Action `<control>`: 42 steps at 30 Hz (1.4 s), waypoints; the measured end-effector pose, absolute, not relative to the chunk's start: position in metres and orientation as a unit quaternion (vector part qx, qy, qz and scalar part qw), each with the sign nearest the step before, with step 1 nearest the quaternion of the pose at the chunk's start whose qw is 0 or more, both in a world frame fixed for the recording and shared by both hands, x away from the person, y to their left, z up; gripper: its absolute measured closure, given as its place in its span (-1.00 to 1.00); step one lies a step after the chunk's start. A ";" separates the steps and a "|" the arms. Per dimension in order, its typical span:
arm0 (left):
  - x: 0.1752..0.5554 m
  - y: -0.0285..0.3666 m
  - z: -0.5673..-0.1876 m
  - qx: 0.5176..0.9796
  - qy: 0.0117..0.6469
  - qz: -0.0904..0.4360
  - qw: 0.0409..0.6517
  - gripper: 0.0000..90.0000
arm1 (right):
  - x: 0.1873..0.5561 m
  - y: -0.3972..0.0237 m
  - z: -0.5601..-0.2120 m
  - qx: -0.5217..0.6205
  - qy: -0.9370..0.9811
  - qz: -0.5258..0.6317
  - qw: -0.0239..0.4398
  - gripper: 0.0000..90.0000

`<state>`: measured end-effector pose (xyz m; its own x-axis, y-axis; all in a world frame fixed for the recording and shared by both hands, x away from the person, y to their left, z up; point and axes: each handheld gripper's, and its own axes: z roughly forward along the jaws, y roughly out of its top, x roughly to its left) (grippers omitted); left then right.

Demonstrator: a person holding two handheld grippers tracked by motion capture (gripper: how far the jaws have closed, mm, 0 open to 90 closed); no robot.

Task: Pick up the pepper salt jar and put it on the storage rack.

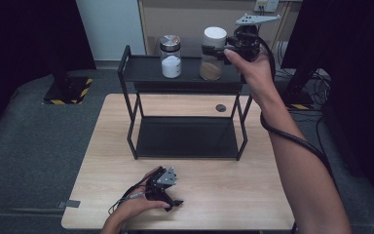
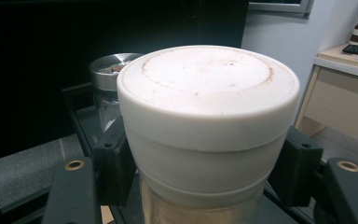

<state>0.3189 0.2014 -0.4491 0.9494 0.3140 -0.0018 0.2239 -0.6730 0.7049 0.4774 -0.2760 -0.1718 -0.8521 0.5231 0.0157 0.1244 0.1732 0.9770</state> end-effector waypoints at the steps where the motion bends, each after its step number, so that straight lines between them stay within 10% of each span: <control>1: 0.319 0.201 -0.449 0.913 0.147 0.060 0.376 -1.00 | 0.477 -0.276 -0.172 0.217 0.748 0.606 0.164 -0.21; 42: 0.318 0.201 -0.450 0.912 0.149 0.060 0.378 -1.00 | 0.401 -0.302 -0.184 0.207 0.747 0.598 0.203 -0.83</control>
